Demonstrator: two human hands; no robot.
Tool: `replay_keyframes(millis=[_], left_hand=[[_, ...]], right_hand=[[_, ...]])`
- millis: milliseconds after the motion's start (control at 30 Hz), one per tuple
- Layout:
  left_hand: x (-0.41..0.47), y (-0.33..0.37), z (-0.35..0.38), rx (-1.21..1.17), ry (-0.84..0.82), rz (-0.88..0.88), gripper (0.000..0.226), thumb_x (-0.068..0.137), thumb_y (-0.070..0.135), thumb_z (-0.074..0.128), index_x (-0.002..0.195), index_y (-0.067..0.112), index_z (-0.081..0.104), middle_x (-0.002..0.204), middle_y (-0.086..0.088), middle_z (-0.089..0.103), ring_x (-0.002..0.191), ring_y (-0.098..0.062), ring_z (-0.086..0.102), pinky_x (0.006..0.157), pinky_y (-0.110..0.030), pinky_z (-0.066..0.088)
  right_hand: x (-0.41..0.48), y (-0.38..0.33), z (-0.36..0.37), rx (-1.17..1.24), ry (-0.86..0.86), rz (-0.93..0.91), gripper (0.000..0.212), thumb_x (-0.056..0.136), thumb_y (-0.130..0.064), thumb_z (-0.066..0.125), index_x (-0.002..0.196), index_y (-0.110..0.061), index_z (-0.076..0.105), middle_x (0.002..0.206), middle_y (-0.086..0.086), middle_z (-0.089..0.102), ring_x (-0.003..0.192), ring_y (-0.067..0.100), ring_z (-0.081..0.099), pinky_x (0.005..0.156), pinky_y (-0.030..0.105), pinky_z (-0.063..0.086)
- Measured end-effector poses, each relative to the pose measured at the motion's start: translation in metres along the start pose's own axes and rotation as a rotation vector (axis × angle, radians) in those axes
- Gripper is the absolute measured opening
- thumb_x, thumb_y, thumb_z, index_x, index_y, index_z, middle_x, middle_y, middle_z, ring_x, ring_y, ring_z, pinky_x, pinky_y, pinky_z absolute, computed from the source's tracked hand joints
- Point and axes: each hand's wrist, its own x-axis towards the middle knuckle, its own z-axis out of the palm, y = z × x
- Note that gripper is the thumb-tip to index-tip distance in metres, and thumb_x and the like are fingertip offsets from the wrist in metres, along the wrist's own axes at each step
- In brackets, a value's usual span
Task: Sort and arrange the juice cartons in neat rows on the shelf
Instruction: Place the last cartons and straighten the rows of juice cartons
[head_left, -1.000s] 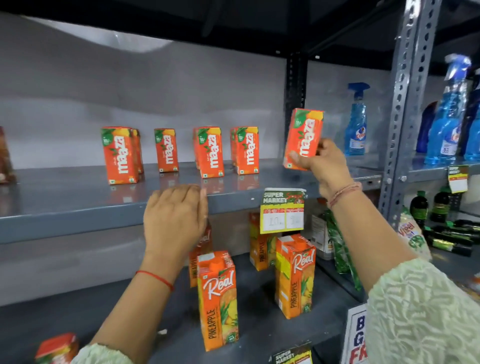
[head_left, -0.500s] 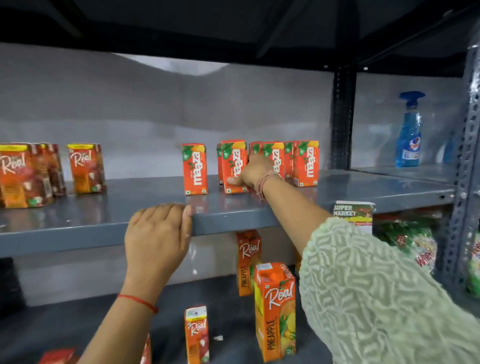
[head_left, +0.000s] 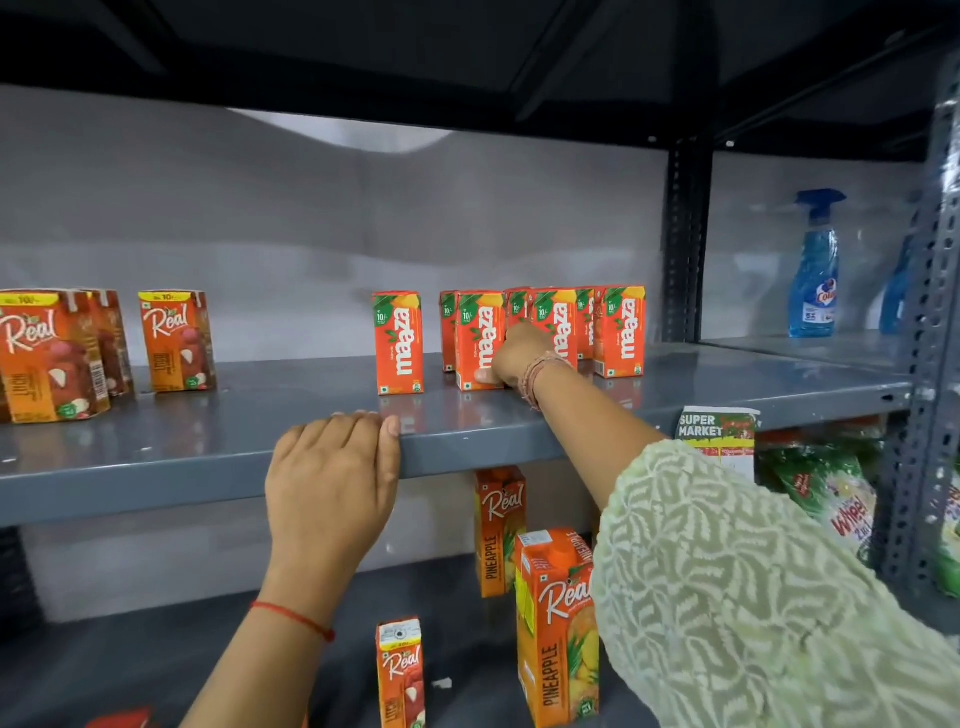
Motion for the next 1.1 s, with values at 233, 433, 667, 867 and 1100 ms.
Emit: replay_keyframes(millis=[233,433,667,867,1100], left_hand=[[0.001,0.001,-0.001,-0.005,-0.004,-0.011,0.072,0.1,0.038,0.011,0.074,0.004,0.07,0.069,-0.011,0.07,0.059,-0.029,0.066,0.066,-0.034,0.051],[0.001,0.003,-0.002,-0.012,0.012,-0.029,0.073,0.1,0.037,0.012,0.072,0.003,0.07,0.067,-0.011,0.071,0.058,-0.029,0.066,0.065,-0.033,0.052],[0.001,0.004,-0.002,-0.008,0.015,-0.045,0.073,0.1,0.037,0.013,0.07,0.003,0.07,0.065,-0.011,0.07,0.056,-0.028,0.066,0.064,-0.034,0.052],[0.001,0.005,-0.002,-0.014,0.023,-0.048,0.074,0.1,0.038,0.012,0.07,0.003,0.07,0.066,-0.011,0.07,0.057,-0.028,0.066,0.065,-0.034,0.052],[0.001,0.004,-0.001,-0.022,0.03,-0.047,0.073,0.1,0.037,0.013,0.07,0.003,0.069,0.065,-0.011,0.07,0.056,-0.029,0.065,0.065,-0.033,0.051]], right_hand=[[-0.002,0.0,0.001,0.0,-0.005,-0.007,0.045,0.085,-0.018,0.065,0.124,-0.001,0.048,0.129,0.013,0.057,0.12,0.028,0.054,0.095,0.03,0.044],[0.0,0.0,0.001,-0.028,-0.011,-0.02,0.044,0.085,-0.017,0.065,0.123,0.0,0.05,0.129,0.015,0.057,0.12,0.03,0.054,0.097,0.033,0.044],[0.002,-0.003,0.008,-0.051,-0.049,-0.069,0.05,0.085,-0.025,0.064,0.127,-0.004,0.048,0.13,0.013,0.057,0.12,0.03,0.055,0.1,0.035,0.044],[0.004,-0.004,0.013,-0.04,-0.078,-0.113,0.054,0.082,-0.03,0.067,0.128,-0.006,0.05,0.131,0.012,0.058,0.12,0.03,0.056,0.101,0.037,0.044],[0.007,-0.002,0.015,-0.03,-0.083,-0.131,0.054,0.082,-0.03,0.067,0.128,-0.006,0.051,0.131,0.012,0.059,0.119,0.029,0.056,0.101,0.037,0.044]])
